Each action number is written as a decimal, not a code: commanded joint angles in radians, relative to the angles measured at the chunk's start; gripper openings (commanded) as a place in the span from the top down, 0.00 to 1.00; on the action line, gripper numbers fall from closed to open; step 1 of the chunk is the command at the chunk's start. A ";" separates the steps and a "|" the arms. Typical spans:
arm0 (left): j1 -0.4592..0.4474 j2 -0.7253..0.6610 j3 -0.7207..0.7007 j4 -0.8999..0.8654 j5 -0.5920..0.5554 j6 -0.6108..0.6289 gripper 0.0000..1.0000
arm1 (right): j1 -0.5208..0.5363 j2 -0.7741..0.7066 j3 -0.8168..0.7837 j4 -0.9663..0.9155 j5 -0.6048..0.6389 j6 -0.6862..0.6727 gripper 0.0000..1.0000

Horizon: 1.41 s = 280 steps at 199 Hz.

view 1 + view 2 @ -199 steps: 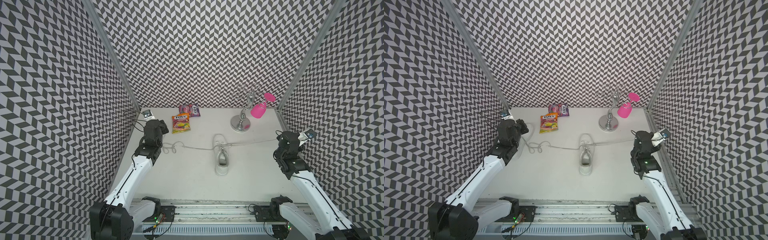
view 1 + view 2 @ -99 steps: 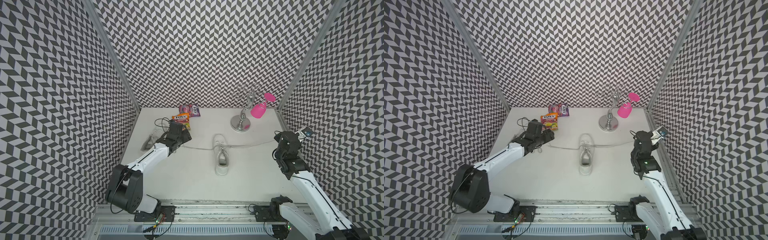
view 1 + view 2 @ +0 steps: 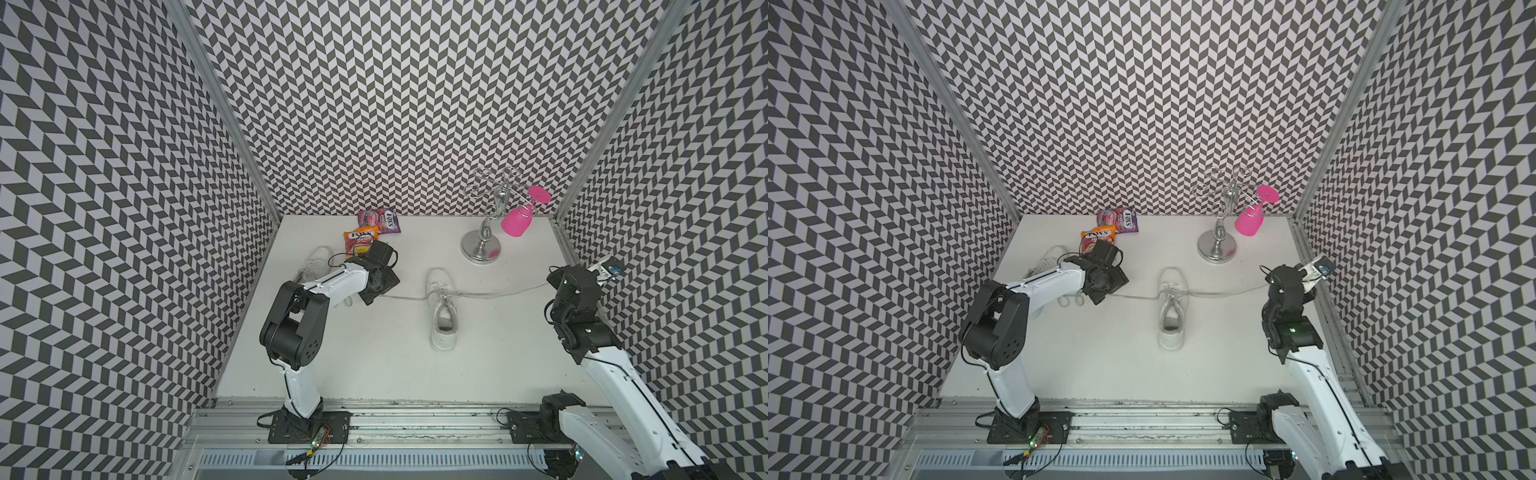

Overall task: Tie the shoes
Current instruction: Tie the shoelace on the shoe.

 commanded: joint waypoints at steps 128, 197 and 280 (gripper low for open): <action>-0.090 0.347 0.308 -0.280 0.008 0.032 0.49 | -0.004 -0.061 -0.048 0.105 0.036 -0.043 1.00; -0.094 0.285 0.313 -0.211 -0.066 0.078 1.00 | -0.005 -0.061 -0.051 0.128 0.012 -0.071 1.00; -0.095 -0.190 0.030 0.204 -0.267 0.205 1.00 | -0.004 -0.090 0.003 0.179 -0.368 -0.197 1.00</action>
